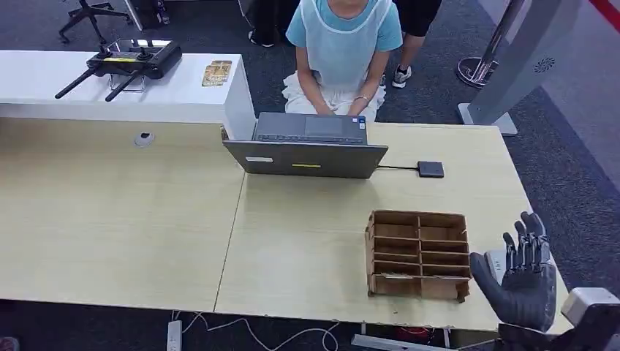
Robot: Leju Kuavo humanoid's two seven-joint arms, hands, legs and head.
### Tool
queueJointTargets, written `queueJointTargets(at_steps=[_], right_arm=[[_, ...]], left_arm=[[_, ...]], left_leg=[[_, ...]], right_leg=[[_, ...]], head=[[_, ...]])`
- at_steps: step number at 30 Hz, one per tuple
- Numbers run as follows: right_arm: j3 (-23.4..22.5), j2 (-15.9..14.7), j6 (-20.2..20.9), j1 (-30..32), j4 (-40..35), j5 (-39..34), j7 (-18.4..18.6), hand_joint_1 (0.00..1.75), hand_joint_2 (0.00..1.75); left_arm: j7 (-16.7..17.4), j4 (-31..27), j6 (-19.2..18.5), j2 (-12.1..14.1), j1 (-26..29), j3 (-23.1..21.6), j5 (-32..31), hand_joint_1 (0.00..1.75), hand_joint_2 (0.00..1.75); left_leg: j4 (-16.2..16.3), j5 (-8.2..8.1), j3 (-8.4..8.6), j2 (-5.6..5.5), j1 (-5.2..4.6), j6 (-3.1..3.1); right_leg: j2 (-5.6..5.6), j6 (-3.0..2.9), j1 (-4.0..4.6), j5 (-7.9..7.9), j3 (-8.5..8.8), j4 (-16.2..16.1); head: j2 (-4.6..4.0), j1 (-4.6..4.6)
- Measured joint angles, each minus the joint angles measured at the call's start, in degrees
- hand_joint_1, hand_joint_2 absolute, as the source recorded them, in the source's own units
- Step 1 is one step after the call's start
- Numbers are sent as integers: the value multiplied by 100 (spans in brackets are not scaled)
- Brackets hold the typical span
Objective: Pass the card to the sensor for recognition and then transmit it.
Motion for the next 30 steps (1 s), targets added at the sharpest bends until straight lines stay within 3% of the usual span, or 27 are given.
queueJointTargets(at_steps=[30], right_arm=[[9, 0, 0, -12, 37, 46, -2, 0, 175]], left_arm=[[7, 0, 0, 0, 1, 7, 0, 0, 0]], left_leg=[[0, 0, 0, 0, 0, 0]], right_leg=[[0, 0, 0, 0, 1, 0]], head=[[0, 0]])
